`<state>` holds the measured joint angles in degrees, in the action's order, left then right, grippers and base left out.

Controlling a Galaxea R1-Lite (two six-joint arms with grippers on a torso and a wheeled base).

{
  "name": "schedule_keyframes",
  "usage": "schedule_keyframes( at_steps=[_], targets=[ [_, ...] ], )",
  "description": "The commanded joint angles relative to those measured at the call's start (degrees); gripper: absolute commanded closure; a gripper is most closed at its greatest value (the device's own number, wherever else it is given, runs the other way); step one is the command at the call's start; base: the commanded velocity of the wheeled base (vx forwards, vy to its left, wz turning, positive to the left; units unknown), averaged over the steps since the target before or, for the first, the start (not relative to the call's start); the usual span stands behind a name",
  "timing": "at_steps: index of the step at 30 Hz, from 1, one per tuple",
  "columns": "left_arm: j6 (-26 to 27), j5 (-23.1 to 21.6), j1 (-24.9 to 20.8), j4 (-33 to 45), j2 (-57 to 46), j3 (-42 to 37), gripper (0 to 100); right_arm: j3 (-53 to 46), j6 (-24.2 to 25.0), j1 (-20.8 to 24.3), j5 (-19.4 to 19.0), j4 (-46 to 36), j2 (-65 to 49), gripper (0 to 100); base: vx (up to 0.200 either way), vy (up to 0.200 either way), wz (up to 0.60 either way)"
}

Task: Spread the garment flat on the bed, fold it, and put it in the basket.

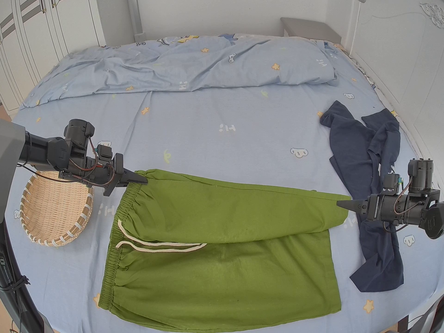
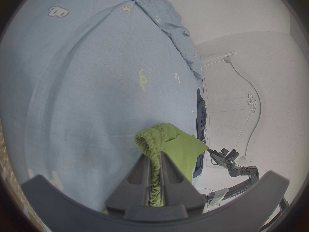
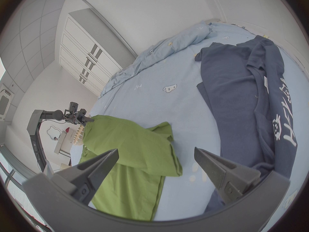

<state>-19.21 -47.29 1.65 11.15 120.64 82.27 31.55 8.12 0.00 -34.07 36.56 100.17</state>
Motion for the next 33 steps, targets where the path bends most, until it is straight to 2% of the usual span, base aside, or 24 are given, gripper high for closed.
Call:
schedule_keyframes(
  at_steps=[1, 15, 16, 30, 33],
  targets=[
    [0.0, 0.0, 0.0, -0.2, -0.2, 0.0, 100, 0.2, 0.1, 0.1, 0.1, 1.9, 2.8, 0, 0.000, 0.000, 0.00],
    [-0.2, 0.0, -0.1, -0.1, 0.0, 0.1, 100, 2.7, 0.3, 1.8, 0.1, 2.8, 5.8, 0, 0.000, 0.000, 0.00],
    [-0.2, 0.0, -0.1, -0.2, 0.0, 0.1, 100, 2.7, 0.3, 1.8, 0.0, 2.9, 5.8, 100, 0.000, 0.000, 0.00],
    [0.1, 0.2, 0.5, -0.3, -0.2, -0.1, 100, 2.8, 0.4, 1.1, 0.1, 3.5, 4.9, 100, 0.000, 0.000, 0.00],
    [0.2, 0.1, 0.5, -0.2, -1.3, -0.4, 100, 3.9, 1.5, 1.8, 0.2, 2.5, 1.0, 100, 0.000, 0.000, 0.00]
  ],
)
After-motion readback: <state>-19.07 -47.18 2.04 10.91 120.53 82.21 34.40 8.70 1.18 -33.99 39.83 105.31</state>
